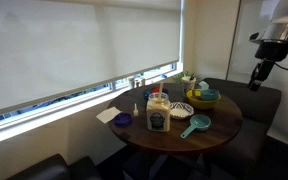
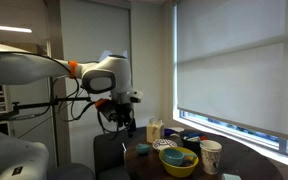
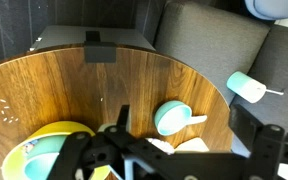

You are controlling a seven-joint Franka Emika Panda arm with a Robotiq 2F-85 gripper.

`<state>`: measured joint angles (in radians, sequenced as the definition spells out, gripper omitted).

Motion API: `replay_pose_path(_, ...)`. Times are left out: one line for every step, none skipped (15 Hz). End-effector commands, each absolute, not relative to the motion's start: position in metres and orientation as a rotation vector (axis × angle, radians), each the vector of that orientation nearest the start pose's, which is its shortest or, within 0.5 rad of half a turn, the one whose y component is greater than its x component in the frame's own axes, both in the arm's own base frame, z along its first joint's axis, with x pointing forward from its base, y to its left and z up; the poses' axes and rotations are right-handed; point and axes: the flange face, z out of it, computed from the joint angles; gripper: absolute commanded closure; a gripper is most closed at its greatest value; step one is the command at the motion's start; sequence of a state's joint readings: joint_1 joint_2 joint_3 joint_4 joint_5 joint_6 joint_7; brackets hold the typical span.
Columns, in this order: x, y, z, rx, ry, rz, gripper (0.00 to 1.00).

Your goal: Pick up the spoon from the sugar jar and put it in the paper cups

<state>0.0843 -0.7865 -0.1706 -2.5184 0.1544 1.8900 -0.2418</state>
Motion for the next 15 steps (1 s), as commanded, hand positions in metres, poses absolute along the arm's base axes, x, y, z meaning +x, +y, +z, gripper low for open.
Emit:
replay_pose_path(0.332, -0.026, 0.542, -2.874, -0.228, -0.266, 0.00)
replay_pose_path(0.332, -0.026, 0.542, -2.874, -0.228, -0.266, 0.00)
replay_pose_path(0.332, -0.026, 0.542, -2.874, -0.228, -0.266, 0.00)
replay_pose_path(0.332, -0.026, 0.542, -2.874, -0.228, -0.266, 0.00)
replay_pose_path(0.332, -0.026, 0.542, -2.874, -0.228, -0.266, 0.00)
replay_pose_path(0.332, -0.026, 0.542, -2.874, -0.228, -0.266, 0.00)
replay_pose_path(0.332, -0.026, 0.542, -2.874, -0.228, -0.266, 0.00)
replay_pose_path(0.332, -0.026, 0.542, -2.874, -0.228, -0.266, 0.00)
replay_pose_path(0.336, -0.030, 0.544, -2.915, -0.135, -0.337, 0.00)
replay_pose_path(0.338, -0.034, 0.557, -2.898, -0.073, -0.451, 0.00)
replay_pose_path(0.340, -0.038, 0.569, -2.906, -0.046, -0.520, 0.00)
replay_pose_path(0.342, -0.041, 0.585, -2.902, -0.016, -0.604, 0.00)
replay_pose_path(0.343, -0.045, 0.605, -2.899, 0.011, -0.684, 0.00)
replay_pose_path(0.346, -0.051, 0.620, -2.897, 0.042, -0.760, 0.00)
replay_pose_path(0.356, -0.059, 0.633, -2.890, 0.080, -0.836, 0.00)
